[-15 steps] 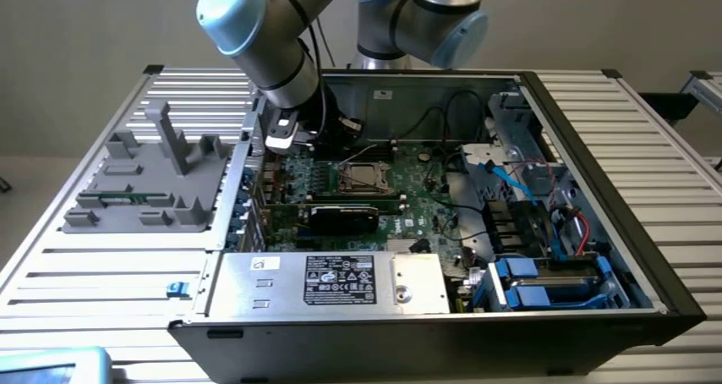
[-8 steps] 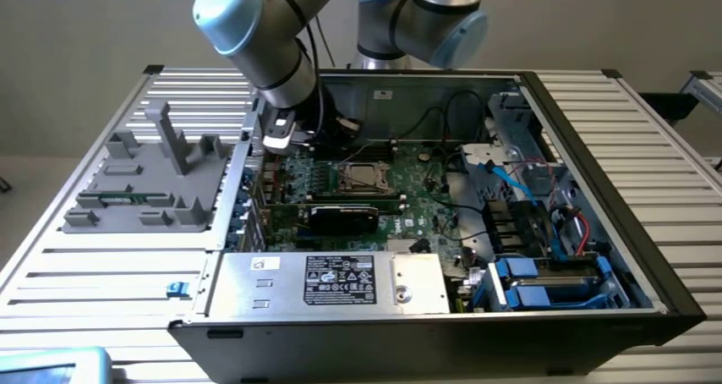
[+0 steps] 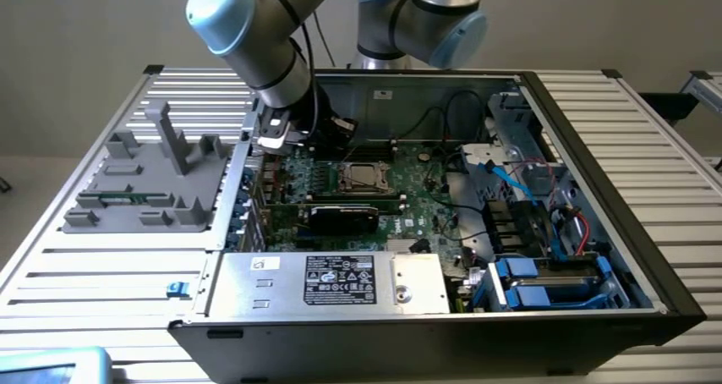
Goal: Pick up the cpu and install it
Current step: 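Install the first cpu locking lever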
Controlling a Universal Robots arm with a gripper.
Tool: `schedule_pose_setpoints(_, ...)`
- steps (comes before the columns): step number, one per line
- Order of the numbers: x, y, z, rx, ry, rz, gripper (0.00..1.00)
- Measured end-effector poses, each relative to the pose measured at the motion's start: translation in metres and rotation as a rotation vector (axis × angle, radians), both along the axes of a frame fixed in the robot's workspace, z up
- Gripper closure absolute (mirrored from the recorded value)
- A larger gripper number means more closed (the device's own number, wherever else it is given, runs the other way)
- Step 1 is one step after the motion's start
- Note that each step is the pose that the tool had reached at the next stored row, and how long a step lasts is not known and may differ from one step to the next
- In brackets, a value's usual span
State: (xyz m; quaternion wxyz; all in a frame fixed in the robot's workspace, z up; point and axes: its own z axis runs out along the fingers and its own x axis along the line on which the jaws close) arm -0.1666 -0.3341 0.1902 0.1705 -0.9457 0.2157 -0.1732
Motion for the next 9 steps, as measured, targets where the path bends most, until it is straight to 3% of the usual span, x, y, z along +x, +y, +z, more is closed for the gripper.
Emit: schedule_pose_setpoints(9, 0.0001, -0.0009, 0.0012, -0.0001, 0.0001, -0.001, 0.89)
